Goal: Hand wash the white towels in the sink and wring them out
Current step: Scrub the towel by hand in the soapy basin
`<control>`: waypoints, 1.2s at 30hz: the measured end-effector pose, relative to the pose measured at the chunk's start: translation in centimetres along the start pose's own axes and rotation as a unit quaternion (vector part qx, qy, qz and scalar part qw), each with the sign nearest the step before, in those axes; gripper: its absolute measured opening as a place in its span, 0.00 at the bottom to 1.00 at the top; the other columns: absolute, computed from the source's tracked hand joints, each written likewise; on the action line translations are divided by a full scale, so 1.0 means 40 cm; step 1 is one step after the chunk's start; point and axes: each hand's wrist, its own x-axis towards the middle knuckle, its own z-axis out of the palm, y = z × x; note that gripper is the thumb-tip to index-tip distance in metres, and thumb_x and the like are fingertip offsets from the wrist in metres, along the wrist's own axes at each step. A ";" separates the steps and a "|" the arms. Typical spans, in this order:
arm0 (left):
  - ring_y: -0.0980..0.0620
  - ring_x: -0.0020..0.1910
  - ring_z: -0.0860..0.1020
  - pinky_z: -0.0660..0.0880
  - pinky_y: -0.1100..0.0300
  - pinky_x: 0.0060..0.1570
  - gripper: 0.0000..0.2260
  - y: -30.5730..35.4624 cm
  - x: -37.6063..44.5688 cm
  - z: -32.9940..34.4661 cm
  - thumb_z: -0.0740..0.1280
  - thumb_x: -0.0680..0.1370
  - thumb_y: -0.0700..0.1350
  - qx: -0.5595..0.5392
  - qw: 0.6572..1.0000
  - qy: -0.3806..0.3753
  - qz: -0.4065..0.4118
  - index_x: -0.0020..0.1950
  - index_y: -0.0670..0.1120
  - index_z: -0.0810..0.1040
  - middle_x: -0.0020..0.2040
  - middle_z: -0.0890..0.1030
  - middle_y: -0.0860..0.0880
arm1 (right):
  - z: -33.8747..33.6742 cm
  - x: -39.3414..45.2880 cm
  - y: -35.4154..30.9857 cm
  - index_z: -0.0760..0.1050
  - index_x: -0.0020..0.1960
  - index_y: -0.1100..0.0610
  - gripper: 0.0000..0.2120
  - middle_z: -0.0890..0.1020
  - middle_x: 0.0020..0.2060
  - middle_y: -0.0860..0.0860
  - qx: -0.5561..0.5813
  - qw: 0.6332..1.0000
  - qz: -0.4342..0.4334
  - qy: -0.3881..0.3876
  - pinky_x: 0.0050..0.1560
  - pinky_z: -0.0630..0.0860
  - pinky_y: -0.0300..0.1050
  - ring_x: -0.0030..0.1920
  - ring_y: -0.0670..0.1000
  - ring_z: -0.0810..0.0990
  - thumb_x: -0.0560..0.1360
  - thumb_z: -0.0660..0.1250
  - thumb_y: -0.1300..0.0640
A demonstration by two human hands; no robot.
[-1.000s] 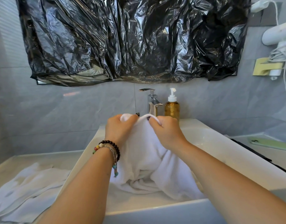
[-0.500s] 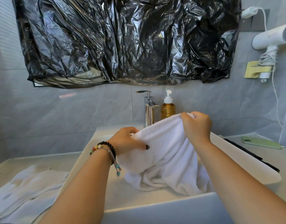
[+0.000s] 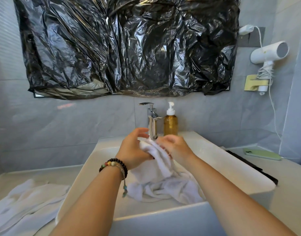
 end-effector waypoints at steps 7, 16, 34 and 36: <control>0.52 0.42 0.79 0.74 0.62 0.43 0.15 -0.021 0.007 0.004 0.76 0.72 0.53 -0.002 0.987 -0.125 -0.098 0.48 0.42 0.81 0.42 0.83 0.49 | -0.030 0.001 -0.044 0.73 0.40 0.55 0.14 0.70 0.34 0.53 0.141 0.985 -0.033 0.097 0.34 0.64 0.42 0.35 0.49 0.68 0.78 0.66 0.47; 0.43 0.45 0.82 0.77 0.50 0.46 0.15 -0.005 0.015 0.006 0.62 0.83 0.50 -0.173 0.979 -0.037 -0.098 0.51 0.41 0.82 0.46 0.84 0.42 | -0.048 0.063 -0.095 0.61 0.30 0.54 0.22 0.67 0.26 0.49 -0.097 0.956 -0.127 0.246 0.31 0.61 0.42 0.31 0.51 0.65 0.80 0.61 0.48; 0.47 0.33 0.76 0.70 0.58 0.36 0.22 0.014 0.045 -0.018 0.63 0.80 0.49 -0.346 0.903 0.125 -0.220 0.26 0.48 0.79 0.30 0.78 0.47 | 0.199 0.023 -0.113 0.58 0.23 0.55 0.28 0.63 0.19 0.49 -0.098 0.973 -0.126 0.166 0.25 0.56 0.39 0.23 0.47 0.62 0.81 0.57 0.57; 0.46 0.33 0.77 0.70 0.57 0.37 0.20 0.020 0.039 -0.018 0.64 0.79 0.50 -0.334 0.908 0.117 -0.224 0.28 0.48 0.80 0.30 0.79 0.47 | 0.195 0.027 -0.109 0.57 0.23 0.55 0.28 0.62 0.19 0.49 -0.110 0.969 -0.146 0.168 0.25 0.56 0.41 0.23 0.48 0.62 0.81 0.58 0.57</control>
